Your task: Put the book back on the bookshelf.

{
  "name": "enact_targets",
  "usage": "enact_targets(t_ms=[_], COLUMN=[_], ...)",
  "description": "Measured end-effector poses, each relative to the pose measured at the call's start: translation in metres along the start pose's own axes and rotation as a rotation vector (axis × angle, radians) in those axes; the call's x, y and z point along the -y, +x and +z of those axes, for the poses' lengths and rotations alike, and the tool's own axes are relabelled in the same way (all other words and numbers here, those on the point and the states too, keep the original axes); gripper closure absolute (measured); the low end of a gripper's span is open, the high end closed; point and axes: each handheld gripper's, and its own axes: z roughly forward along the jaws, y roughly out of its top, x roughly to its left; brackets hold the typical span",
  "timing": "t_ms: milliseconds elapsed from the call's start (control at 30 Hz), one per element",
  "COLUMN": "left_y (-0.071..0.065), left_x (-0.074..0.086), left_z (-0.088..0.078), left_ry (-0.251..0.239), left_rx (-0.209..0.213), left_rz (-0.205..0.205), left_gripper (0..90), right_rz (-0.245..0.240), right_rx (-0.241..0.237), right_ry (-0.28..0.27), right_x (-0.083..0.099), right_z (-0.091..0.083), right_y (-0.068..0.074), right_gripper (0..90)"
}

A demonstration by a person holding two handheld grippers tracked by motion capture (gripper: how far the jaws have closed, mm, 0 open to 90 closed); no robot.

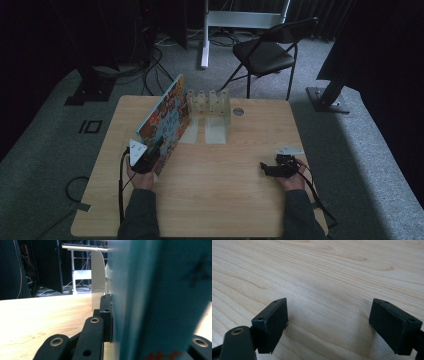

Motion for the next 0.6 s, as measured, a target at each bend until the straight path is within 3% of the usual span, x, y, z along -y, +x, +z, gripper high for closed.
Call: enact_targets(t_ms=[200, 233, 400, 533, 600], left_y=[-0.0008, -0.0014, -0.0035, -0.0043, -0.0046], left_x=[0.0004, -0.0008, -0.0015, -0.0016, -0.002], left_z=[0.0004, 0.0017, 0.0058, 0.0063, 0.0063], left_ry=[-0.018, -0.026, -0.025, -0.027, -0.023], left_rx=[0.047, 0.07, 0.091, 0.092, 0.072], left_rz=[-0.003, -0.009, 0.007, 0.013, 0.023], left_gripper=[74.8, 73.0, 70.6, 70.8, 73.9], right_rz=[0.0, 0.0, 0.001, 0.001, 0.001], right_rx=[0.0, 0.0, 0.0, 0.0, 0.0], right_ry=[0.0, 0.0, 0.0, 0.0, 0.0], right_x=[0.0, 0.0, 0.0, 0.0, 0.0], right_z=[0.0, 0.0, 0.0, 0.0, 0.0], right_y=[0.0, 0.0, 0.0, 0.0001, 0.0001], right_gripper=[15.3, 15.3, 15.3, 15.2, 15.2])
